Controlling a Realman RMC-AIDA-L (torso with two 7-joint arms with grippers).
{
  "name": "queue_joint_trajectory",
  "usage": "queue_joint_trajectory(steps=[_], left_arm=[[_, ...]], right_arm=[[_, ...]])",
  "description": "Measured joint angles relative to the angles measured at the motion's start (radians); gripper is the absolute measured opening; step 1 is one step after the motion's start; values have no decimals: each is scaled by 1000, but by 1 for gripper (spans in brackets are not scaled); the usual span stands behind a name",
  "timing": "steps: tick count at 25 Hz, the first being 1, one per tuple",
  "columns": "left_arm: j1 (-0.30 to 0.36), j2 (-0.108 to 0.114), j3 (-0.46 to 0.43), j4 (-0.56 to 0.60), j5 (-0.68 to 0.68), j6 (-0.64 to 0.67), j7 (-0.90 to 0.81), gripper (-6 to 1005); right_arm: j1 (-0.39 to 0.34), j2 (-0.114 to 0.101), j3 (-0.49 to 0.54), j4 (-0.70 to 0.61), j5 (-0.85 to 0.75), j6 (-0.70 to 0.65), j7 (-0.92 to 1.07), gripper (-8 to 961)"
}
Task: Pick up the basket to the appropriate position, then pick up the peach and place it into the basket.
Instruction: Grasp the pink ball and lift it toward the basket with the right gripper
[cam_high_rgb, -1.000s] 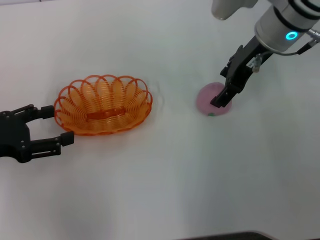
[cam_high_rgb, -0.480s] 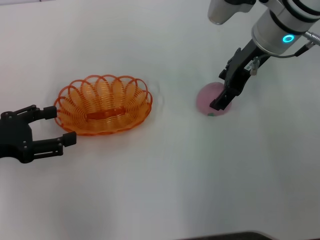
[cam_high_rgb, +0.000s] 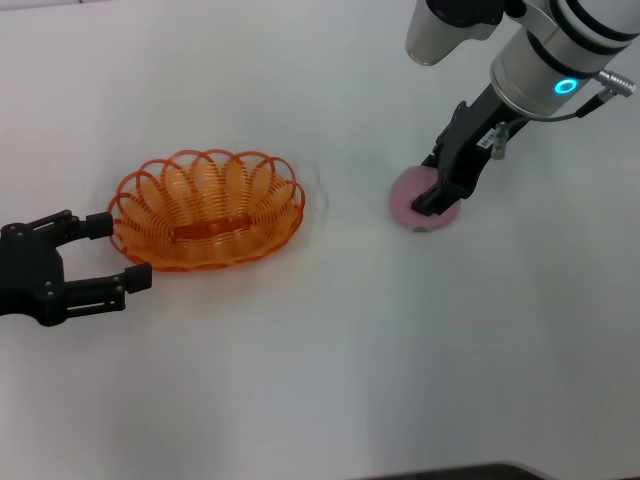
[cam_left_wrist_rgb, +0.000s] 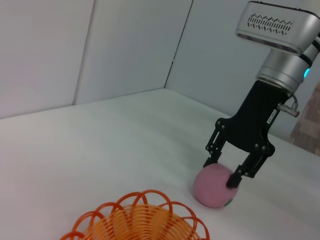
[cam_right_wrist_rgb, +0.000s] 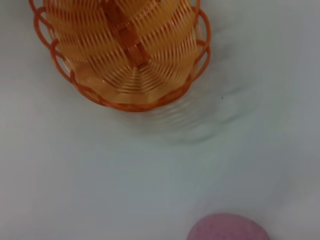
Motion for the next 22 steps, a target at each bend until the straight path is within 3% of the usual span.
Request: queue_joint_trajectory(steps=[7, 16, 22], left_arm=[[0, 0, 2, 0, 3, -1, -1, 906], [0, 0, 2, 0, 4, -1, -1, 906], [0, 0, 1, 0, 4, 0, -1, 906]], right_arm=[[1, -1, -3, 1, 0, 6, -1, 404], [5, -1, -7, -3, -4, 1, -2, 205], [5, -1, -10, -4, -5, 0, -3, 147]])
